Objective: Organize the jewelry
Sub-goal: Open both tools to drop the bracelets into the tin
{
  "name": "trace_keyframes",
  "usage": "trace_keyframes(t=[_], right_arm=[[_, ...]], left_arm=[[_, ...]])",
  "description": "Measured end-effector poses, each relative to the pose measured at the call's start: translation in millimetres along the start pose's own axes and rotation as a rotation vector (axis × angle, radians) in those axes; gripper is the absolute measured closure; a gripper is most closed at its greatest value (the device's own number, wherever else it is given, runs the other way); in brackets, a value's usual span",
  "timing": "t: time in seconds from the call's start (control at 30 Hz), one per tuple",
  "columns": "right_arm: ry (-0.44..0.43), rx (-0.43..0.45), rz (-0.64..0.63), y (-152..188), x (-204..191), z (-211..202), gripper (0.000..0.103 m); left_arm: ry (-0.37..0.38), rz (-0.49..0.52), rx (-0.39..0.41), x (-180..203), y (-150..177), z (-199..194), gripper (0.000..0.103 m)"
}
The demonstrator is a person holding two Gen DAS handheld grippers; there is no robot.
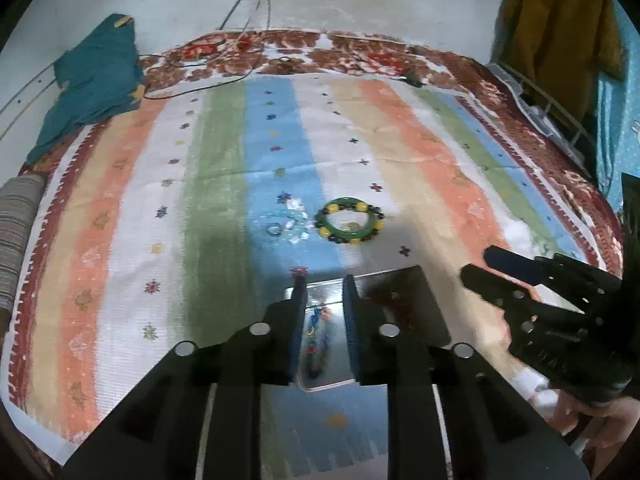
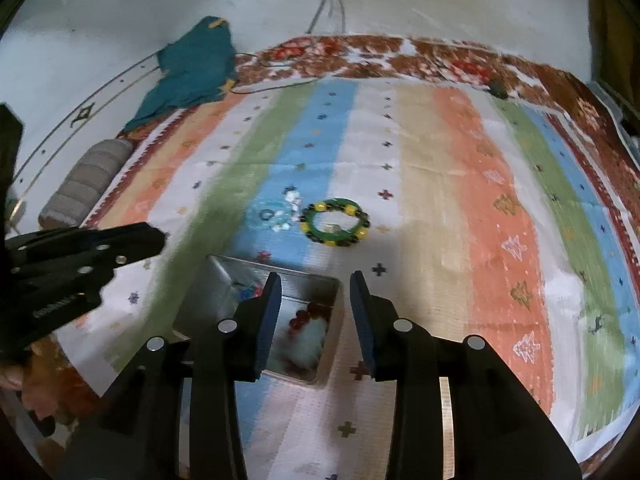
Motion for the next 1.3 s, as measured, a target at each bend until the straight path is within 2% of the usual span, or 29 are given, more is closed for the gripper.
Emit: trace_keyframes(t=[0.1, 0.23, 0.33, 0.53, 0.73, 0.83, 1.3], right_arm=[[0.016, -0.005, 0.015, -2, 8, 4, 0.067], [0.032, -0.007, 0.025, -6, 14, 8, 0.061], [0.039, -0.011, 0.026, -9, 16, 12, 0.057], [0.042, 0.011, 0.020, -19, 20, 13, 0.048], [0.040, -0.002, 0.058, -29, 31, 22, 0.044], [0.037, -0.005, 0.057, -33, 32, 26, 0.039], [0.041, -0.023, 0.040, -39, 35, 51, 0.029]], left_arm=[[-0.017, -0.002, -0.001, -4, -2, 2, 0.078], [-0.049, 0.001, -0.004, -9, -6, 7, 0.070], [-0.063, -0.010, -0.014, -15, -9, 12, 0.067], [-0.095, -0.052, -0.033, -35, -16, 24, 0.060], [-0.111, -0.100, -0.035, -54, -26, 32, 0.050], [-0.113, -0.111, -0.041, -59, -28, 37, 0.048], [-0.133, -0.089, -0.091, -61, -37, 70, 0.040]])
Point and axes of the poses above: each gripper's, at about its wrist camera, not at the fingertips, and z roughly the way its jaws point, x to its right, y to its underside, the point moved 6 cm from there along z, roughly the way its jaws point, and after that the axes turned 6 degrees about z, right-handed, at the moved point
